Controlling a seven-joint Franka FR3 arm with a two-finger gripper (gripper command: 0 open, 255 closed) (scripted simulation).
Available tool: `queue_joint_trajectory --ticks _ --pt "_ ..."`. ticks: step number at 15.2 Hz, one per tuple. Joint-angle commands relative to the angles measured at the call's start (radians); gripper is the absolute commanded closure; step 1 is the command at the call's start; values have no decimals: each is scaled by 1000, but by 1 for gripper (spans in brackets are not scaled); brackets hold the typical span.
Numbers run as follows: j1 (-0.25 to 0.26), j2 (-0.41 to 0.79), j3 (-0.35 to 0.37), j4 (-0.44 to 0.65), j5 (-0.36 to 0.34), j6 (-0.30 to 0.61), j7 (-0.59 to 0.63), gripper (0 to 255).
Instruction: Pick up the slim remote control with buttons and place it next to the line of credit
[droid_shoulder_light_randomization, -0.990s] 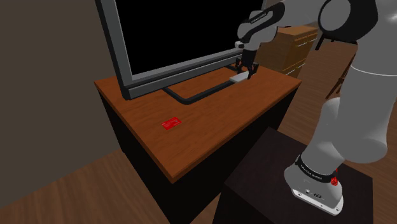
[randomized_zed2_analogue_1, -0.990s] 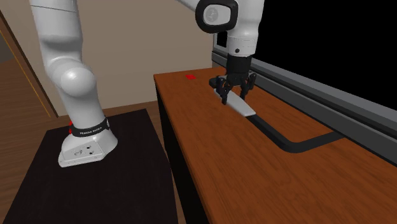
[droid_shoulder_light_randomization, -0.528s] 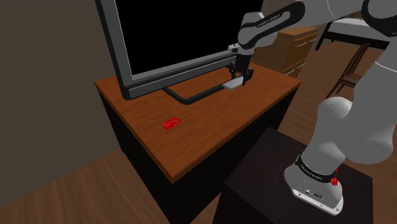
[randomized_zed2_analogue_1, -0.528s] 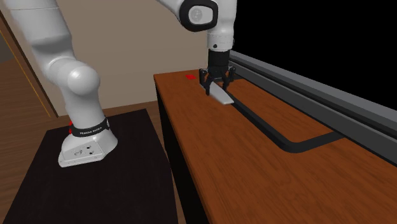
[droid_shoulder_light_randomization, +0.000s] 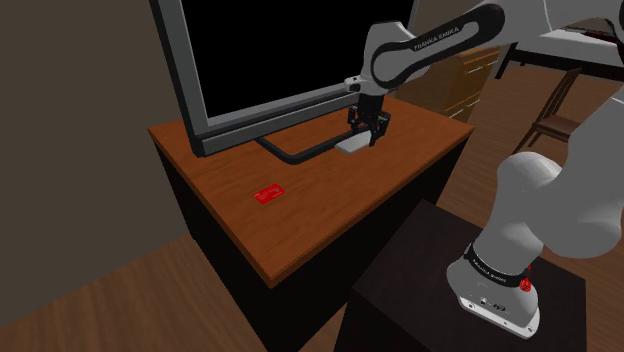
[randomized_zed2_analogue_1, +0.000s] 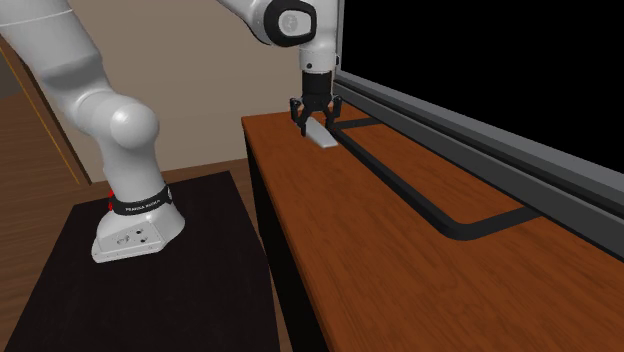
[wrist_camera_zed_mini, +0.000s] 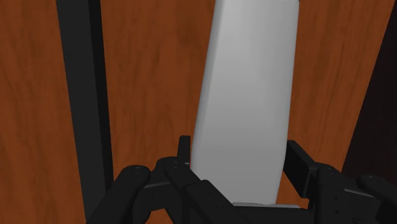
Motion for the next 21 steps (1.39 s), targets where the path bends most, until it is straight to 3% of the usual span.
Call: queue_joint_trajectory --ticks 1,9,17,21 --pt "19 -12 40 -12 0 -2 63 255" --pt "99 -36 180 -53 20 3 273 255" --pt "198 17 305 -19 80 8 456 255" --pt "199 46 298 -49 89 66 448 255"
